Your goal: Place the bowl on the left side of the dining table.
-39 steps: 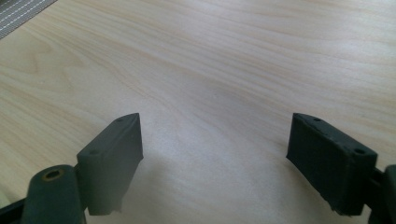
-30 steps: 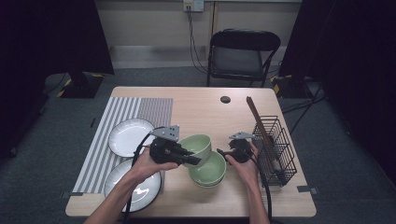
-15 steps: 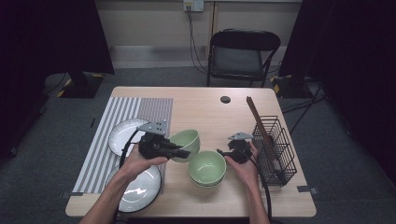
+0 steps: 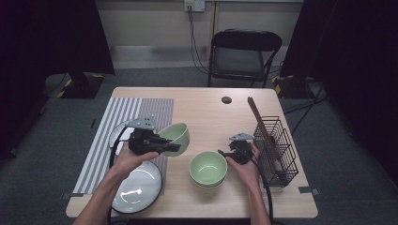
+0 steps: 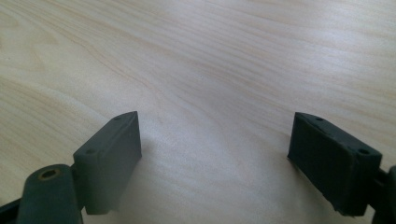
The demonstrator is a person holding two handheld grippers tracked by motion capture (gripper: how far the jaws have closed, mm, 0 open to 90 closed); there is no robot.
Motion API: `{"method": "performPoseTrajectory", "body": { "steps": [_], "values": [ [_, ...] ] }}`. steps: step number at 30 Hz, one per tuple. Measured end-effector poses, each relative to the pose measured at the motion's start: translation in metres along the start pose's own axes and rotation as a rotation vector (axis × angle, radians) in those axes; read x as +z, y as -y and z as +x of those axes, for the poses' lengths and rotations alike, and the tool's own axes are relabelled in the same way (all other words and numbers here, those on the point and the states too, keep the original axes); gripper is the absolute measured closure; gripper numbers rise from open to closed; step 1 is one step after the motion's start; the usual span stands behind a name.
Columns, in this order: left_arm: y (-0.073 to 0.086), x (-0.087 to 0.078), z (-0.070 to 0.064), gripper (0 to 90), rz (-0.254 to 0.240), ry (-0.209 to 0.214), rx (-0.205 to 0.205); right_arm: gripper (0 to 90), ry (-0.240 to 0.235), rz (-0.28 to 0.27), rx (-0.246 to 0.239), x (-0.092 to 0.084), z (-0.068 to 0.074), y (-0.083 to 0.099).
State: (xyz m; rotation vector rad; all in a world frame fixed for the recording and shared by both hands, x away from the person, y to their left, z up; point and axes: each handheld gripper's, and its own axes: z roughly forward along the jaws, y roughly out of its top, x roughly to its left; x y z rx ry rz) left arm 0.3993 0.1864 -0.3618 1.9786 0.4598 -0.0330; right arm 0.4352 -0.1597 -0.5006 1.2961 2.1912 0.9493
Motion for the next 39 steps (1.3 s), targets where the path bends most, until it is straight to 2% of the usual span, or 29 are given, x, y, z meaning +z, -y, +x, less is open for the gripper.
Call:
{"method": "performPoseTrajectory", "body": {
  "steps": [3,6,9,14,16,19,24,25,29,33,36,39],
  "values": [
    [0.003,-0.005,0.004,83.0,-0.004,-0.032,-0.015,16.3,0.0,0.0,0.0,0.0,0.0,0.0],
    [0.005,-0.009,0.008,83.0,-0.01,-0.036,-0.023,16.3,0.0,0.0,0.0,0.0,0.0,0.0],
    [0.009,-0.017,0.012,83.0,-0.014,-0.069,-0.037,16.3,0.0,0.0,0.0,0.0,0.0,0.0],
    [0.012,-0.024,0.017,83.0,-0.024,-0.089,-0.052,16.3,0.0,0.0,0.0,0.0,0.0,0.0],
    [0.014,-0.029,0.02,83.0,-0.03,-0.112,-0.075,16.3,0.0,0.0,0.0,0.0,0.0,0.0],
    [0.016,-0.033,0.024,83.0,-0.031,-0.136,-0.08,16.3,0.0,0.0,0.0,0.0,0.0,0.0],
    [0.019,-0.04,0.031,83.0,-0.034,-0.158,-0.086,16.3,-0.001,0.0,0.0,0.0,0.0,0.0],
    [0.02,-0.04,0.031,83.0,-0.039,-0.162,-0.099,16.3,-0.001,0.0,0.0,0.0,0.0,0.0],
    [0.025,-0.048,0.037,83.0,-0.038,-0.192,-0.108,16.3,-0.001,0.0,-0.001,0.0,0.0,0.0],
    [0.032,-0.058,0.042,83.0,-0.033,-0.241,-0.126,16.3,-0.001,0.0,0.0,0.0,0.0,0.0],
    [0.036,-0.064,0.043,83.0,-0.048,-0.235,-0.137,16.3,0.0,0.0,0.0,0.0,0.0,0.0],
    [0.039,-0.068,0.045,82.9,-0.041,-0.26,-0.142,16.3,0.0,0.0,0.0,0.0,0.0,0.0]
  ]
}}
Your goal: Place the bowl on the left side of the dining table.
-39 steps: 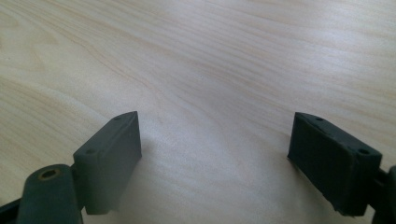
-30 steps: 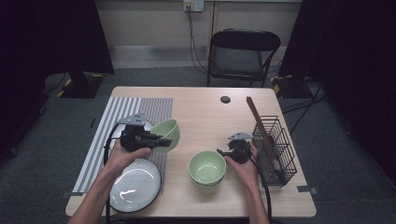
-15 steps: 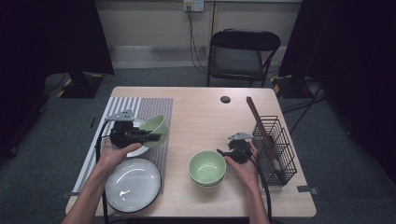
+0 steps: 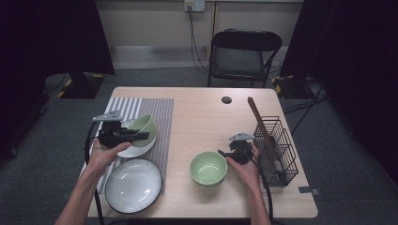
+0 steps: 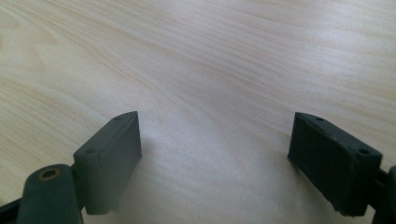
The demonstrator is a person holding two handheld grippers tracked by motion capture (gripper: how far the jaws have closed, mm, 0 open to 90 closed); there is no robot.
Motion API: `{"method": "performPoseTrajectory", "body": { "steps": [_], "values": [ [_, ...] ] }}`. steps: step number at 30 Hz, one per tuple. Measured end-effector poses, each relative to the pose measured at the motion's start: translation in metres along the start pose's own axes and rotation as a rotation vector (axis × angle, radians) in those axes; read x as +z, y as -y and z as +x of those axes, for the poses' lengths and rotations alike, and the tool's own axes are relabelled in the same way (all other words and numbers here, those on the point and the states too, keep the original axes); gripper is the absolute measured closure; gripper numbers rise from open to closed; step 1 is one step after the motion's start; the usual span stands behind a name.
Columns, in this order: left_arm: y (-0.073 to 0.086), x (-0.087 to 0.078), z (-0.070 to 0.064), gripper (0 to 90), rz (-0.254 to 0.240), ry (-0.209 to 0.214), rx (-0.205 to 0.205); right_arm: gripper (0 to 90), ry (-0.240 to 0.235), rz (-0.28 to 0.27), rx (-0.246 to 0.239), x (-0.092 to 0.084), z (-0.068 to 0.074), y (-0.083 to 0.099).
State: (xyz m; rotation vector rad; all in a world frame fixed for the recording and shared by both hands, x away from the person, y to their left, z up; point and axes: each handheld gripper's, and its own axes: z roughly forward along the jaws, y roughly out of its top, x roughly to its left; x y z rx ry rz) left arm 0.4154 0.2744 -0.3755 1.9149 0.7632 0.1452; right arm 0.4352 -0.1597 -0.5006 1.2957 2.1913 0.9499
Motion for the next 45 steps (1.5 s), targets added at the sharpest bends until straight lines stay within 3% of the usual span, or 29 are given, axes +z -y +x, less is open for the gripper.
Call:
{"method": "performPoseTrajectory", "body": {
  "steps": [4,14,17,23,29,37,45],
  "values": [
    [0.004,-0.004,0.007,82.9,0.01,-0.043,-0.015,16.2,0.0,0.0,0.0,0.0,0.0,0.0],
    [0.021,-0.009,0.025,82.9,0.023,-0.102,-0.059,16.3,0.0,0.0,0.0,0.0,0.0,0.0],
    [0.024,-0.01,0.029,82.9,0.04,-0.126,-0.042,16.3,0.0,0.0,0.0,0.0,0.0,0.0],
    [0.027,-0.01,0.035,82.9,0.06,-0.145,-0.045,16.2,0.0,0.0,0.001,0.0,0.0,0.0],
    [0.033,-0.009,0.042,82.9,0.057,-0.157,-0.064,16.3,0.0,0.0,0.0,0.0,0.0,0.0],
    [0.046,-0.001,0.054,82.7,0.089,-0.177,-0.103,16.2,0.0,0.0,0.0,0.0,0.0,0.0],
    [0.047,0.005,0.055,82.8,0.081,-0.184,-0.093,16.3,0.0,0.0,0.0,0.0,0.0,0.0]
  ]
}}
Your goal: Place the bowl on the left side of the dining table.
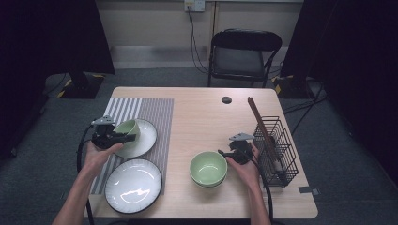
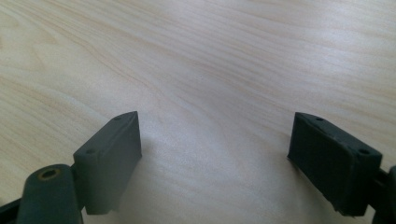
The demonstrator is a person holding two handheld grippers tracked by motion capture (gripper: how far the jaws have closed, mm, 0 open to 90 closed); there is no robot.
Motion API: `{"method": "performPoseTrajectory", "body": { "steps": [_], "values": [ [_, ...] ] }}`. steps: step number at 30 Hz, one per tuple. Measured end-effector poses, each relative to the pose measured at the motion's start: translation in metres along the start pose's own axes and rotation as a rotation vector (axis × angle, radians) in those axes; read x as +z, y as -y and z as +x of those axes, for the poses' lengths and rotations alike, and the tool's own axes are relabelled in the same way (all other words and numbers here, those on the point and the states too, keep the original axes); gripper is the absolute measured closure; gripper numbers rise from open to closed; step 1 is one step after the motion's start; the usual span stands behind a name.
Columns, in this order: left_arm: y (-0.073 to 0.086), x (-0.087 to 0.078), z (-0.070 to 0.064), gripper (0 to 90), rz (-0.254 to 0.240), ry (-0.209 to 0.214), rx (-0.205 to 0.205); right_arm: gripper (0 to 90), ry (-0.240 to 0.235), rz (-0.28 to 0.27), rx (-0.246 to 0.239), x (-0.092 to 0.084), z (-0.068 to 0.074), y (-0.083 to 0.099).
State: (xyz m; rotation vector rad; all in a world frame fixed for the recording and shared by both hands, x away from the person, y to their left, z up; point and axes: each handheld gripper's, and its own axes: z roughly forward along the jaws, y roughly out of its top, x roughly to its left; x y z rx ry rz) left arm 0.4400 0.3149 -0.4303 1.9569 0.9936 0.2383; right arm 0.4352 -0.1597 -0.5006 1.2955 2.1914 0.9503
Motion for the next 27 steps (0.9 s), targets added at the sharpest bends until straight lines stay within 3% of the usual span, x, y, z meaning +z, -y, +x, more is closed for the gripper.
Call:
{"method": "performPoseTrajectory", "body": {
  "steps": [10,17,20,27],
  "values": [
    [0.002,0.014,-0.005,83.2,0.047,0.0,0.055,16.3,0.0,0.0,0.0,0.0,0.0,0.0],
    [0.003,0.02,-0.008,81.9,0.083,0.024,0.063,16.2,0.0,0.0,0.0,0.0,0.0,0.0],
    [0.003,0.022,-0.01,81.5,0.093,0.015,0.071,16.2,0.0,0.0,0.0,0.0,0.0,0.0],
    [0.006,0.026,-0.012,80.0,0.093,0.017,0.081,16.2,0.0,0.0,0.0,0.0,0.0,0.0]
  ]
}}
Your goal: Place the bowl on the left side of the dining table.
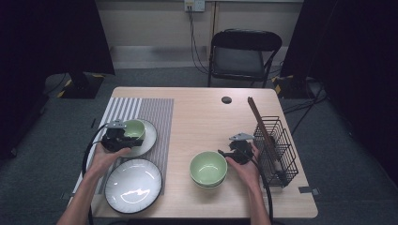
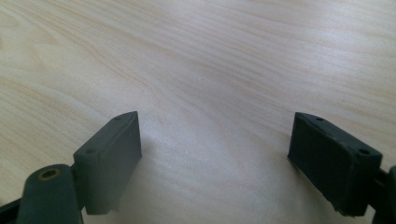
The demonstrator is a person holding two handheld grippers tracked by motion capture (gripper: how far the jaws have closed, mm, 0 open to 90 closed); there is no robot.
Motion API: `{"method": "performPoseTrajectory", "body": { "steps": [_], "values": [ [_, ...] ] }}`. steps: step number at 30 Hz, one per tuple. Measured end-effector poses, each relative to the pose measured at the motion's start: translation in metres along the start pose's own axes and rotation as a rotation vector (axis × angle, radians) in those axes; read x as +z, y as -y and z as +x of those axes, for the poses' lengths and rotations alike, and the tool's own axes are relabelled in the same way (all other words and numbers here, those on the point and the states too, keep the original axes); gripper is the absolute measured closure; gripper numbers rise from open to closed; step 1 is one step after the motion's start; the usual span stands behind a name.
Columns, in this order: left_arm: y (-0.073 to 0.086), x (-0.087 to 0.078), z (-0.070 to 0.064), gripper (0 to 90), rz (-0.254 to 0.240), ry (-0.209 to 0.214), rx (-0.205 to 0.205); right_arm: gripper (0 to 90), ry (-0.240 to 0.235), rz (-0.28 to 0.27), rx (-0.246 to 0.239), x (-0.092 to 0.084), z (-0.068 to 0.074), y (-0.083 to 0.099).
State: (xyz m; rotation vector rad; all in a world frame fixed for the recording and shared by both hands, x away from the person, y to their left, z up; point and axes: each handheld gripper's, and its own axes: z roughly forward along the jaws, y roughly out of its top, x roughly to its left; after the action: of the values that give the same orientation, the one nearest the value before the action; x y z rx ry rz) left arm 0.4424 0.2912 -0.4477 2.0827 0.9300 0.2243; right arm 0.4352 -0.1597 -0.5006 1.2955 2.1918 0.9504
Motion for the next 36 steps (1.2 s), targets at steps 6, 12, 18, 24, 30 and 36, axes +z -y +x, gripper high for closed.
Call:
{"method": "performPoseTrajectory", "body": {
  "steps": [6,12,18,24,30,36],
  "values": [
    [0.005,0.004,0.0,76.8,-0.006,0.02,-0.004,16.2,0.0,0.0,0.0,0.0,0.0,0.0],
    [0.005,0.008,0.002,75.2,-0.009,0.047,-0.017,16.3,0.0,0.0,0.0,0.0,0.0,0.0],
    [0.005,0.001,0.007,69.1,-0.042,0.087,-0.048,16.2,0.0,0.0,0.0,0.0,0.0,0.0],
    [0.007,-0.011,0.009,66.3,-0.037,0.078,-0.04,16.2,0.0,0.0,0.0,0.0,0.0,0.0],
    [0.009,-0.012,0.008,65.2,-0.022,0.075,-0.028,16.2,0.0,0.0,0.0,0.0,0.0,0.0],
    [0.008,-0.006,0.009,75.4,-0.005,0.094,-0.024,16.2,0.0,0.0,0.0,0.0,0.0,0.0]
  ]
}}
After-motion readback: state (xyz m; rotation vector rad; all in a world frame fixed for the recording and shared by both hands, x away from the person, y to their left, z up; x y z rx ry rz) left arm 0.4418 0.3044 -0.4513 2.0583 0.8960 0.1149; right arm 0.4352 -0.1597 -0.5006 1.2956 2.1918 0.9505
